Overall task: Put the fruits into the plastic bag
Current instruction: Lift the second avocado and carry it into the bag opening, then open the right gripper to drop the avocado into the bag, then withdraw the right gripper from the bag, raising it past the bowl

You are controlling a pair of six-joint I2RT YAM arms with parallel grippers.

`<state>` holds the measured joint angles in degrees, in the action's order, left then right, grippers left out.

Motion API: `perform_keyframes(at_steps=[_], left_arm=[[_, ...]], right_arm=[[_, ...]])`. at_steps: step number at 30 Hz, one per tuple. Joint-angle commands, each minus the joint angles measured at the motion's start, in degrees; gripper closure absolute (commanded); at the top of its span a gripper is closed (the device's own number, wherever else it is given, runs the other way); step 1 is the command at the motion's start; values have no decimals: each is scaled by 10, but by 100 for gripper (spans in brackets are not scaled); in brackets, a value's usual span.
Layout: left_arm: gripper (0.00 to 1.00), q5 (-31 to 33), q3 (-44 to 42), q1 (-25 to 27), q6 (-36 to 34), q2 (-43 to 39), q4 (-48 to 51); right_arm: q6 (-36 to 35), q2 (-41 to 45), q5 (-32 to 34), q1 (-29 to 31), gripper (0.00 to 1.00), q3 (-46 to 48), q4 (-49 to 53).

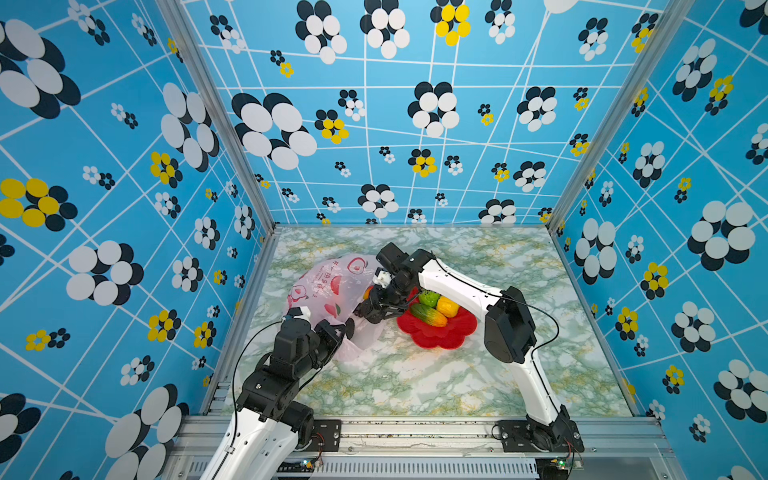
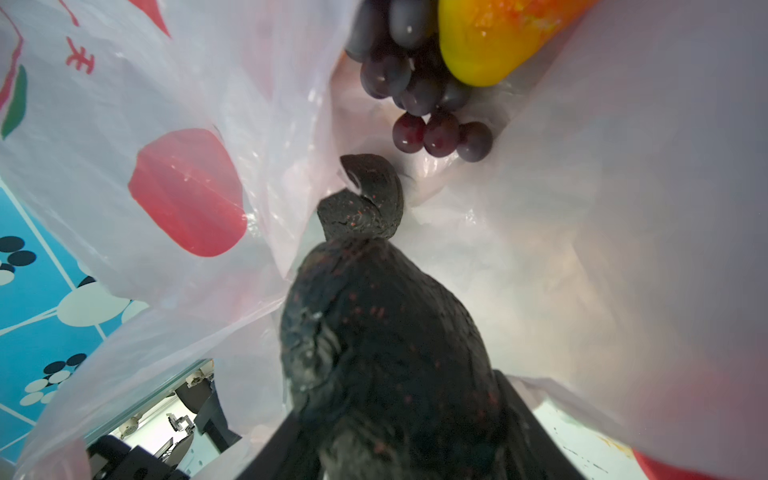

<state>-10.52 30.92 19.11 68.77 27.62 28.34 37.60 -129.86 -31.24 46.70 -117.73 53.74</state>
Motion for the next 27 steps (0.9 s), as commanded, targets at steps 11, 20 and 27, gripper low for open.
perform_keyframes(at_steps=[11, 20, 27], left_arm=[[100, 2, 14, -3, -13, -31, 35], [100, 2, 2, -3, -6, -31, 17], [100, 6, -3, -3, 1, -29, 2]], right_arm=[[3, 21, -17, 13, 27, 4, -5], [-35, 113, 25, 13, 26, 9, -17], [-128, 205, 118, 3, 22, 29, -47]])
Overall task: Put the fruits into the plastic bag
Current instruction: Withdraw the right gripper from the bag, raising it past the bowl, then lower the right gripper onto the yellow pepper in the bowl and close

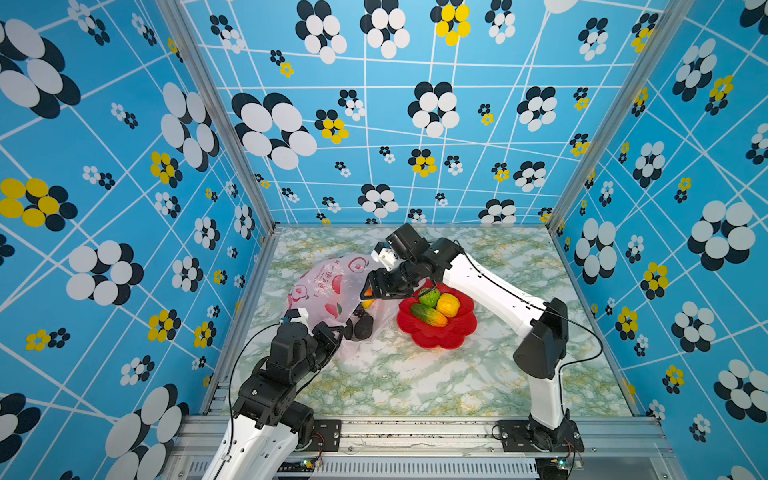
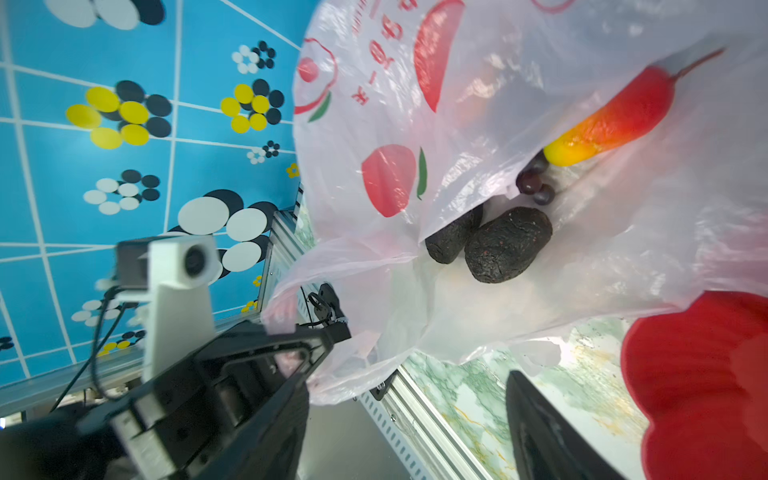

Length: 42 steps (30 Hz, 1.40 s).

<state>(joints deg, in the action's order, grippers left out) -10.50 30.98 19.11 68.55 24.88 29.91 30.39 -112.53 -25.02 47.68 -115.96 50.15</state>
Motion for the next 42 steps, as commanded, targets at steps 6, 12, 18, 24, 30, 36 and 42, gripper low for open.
perform_keyframes(at_steps=[6, 12, 18, 24, 30, 36, 42], left_arm=[[100, 12, -4, -2, 4, -3, -14], [100, 13, -7, -1, 5, 9, -26], [100, 8, -3, -2, 4, 31, -40], [100, 7, 2, -1, 2, 34, -38], [100, 9, 2, -1, 1, 21, -21], [100, 12, -2, -2, 2, 0, -4], [100, 11, -4, -2, 3, 0, -4]], right_arm=[[-95, 70, 149, -60, 19, 21, 43], [-77, 86, 225, -139, 17, 64, 111], [-64, 87, 221, -197, 15, 133, 115], [-61, 60, 187, -225, 13, 180, 102], [-55, 38, 171, -228, 13, 214, 75], [-45, 18, 157, -228, 14, 234, 60], [-42, 4, 154, -229, 14, 260, 51]])
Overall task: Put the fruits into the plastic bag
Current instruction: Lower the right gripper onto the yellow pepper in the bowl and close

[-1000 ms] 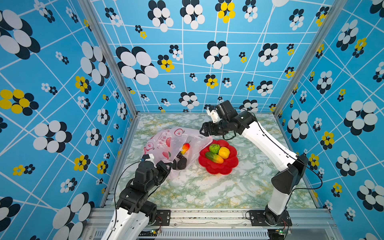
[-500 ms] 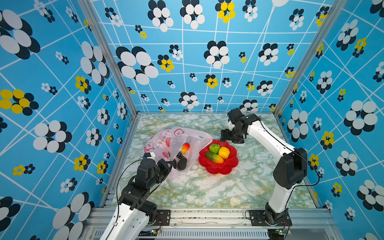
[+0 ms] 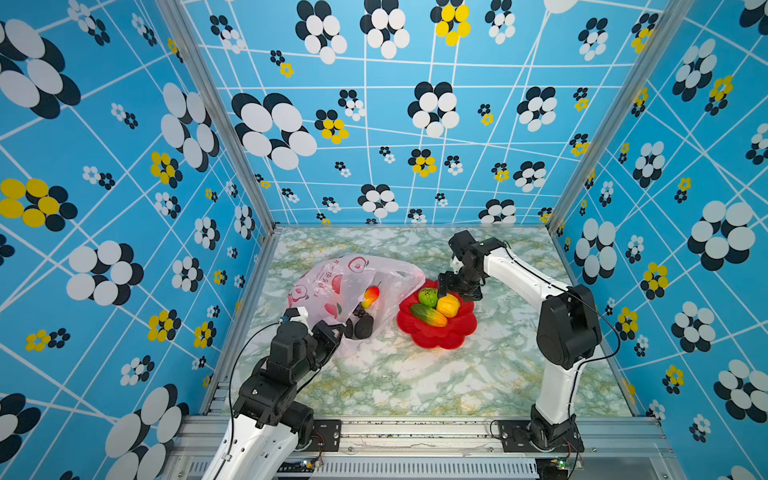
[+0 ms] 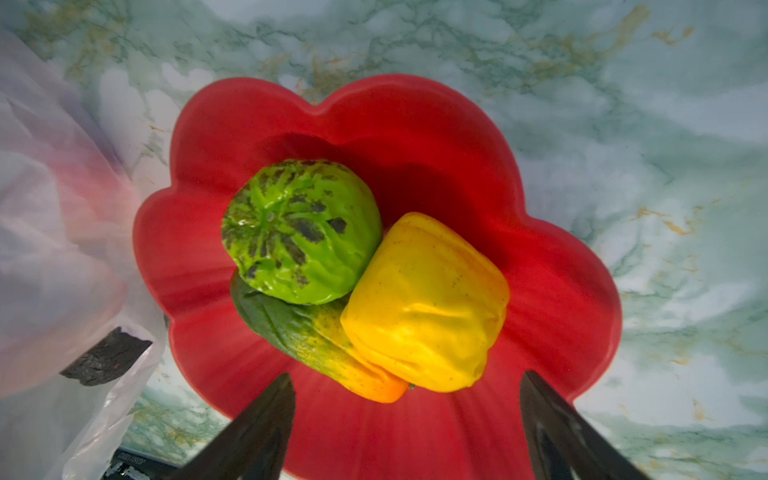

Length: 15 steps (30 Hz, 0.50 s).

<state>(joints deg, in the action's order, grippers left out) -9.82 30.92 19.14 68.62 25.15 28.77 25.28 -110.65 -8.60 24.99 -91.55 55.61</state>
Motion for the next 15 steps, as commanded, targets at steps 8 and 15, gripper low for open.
perform_keyframes(at_steps=[8, 15], left_arm=[[100, 0, -5, -2, 1, 0, 5], [100, -1, -7, -2, 2, 1, 4]], right_arm=[[16, -18, -14, -1, 14, 36, -19], [18, -24, -17, -1, 14, 46, -30]])
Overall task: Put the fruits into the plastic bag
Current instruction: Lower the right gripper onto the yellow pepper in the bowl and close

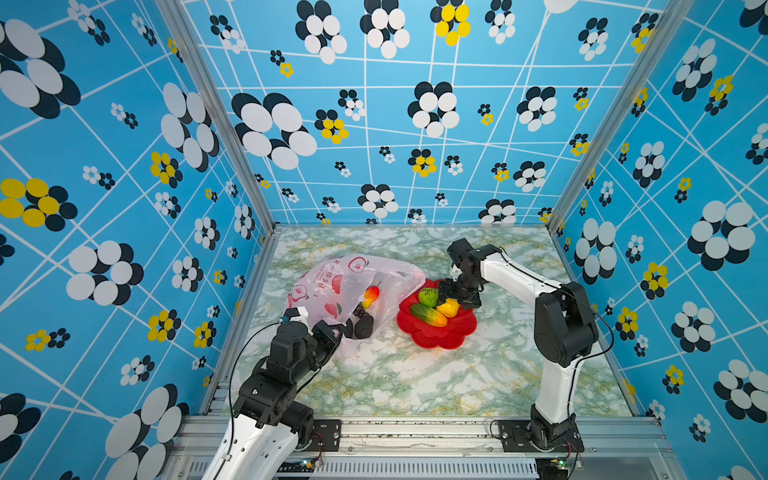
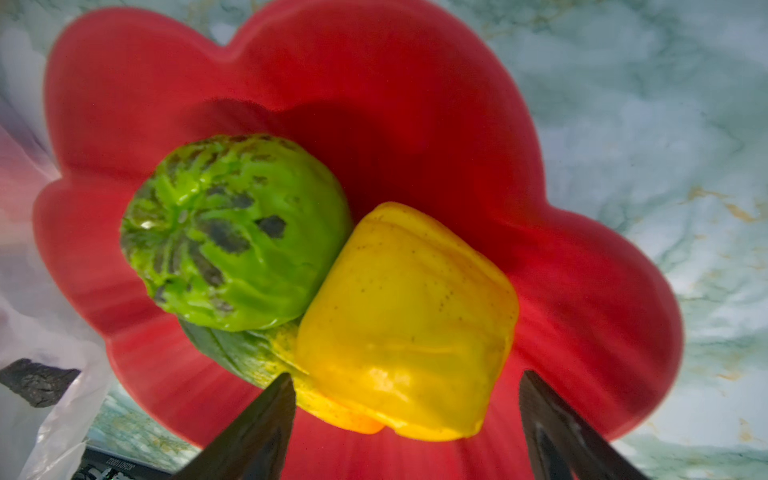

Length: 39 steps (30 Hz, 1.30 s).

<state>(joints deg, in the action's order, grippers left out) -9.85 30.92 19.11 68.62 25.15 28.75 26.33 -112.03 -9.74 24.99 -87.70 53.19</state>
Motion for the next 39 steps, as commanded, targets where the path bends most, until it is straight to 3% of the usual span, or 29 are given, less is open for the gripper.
perform_keyframes(at_steps=[1, 17, 26, 39], left_arm=[[100, -1, -7, -2, 3, 1, 4], [100, 0, 0, -2, 4, 6, 8], [100, 0, -1, -2, 5, 9, 5], [100, -6, -16, -2, 17, 31, -34]], right_arm=[[8, -12, -5, -2, 14, 9, -6], [1, -54, -2, -4, 16, -22, -9], [6, -44, -10, -5, 28, -9, -17], [18, 15, -24, -5, 37, 22, -45]])
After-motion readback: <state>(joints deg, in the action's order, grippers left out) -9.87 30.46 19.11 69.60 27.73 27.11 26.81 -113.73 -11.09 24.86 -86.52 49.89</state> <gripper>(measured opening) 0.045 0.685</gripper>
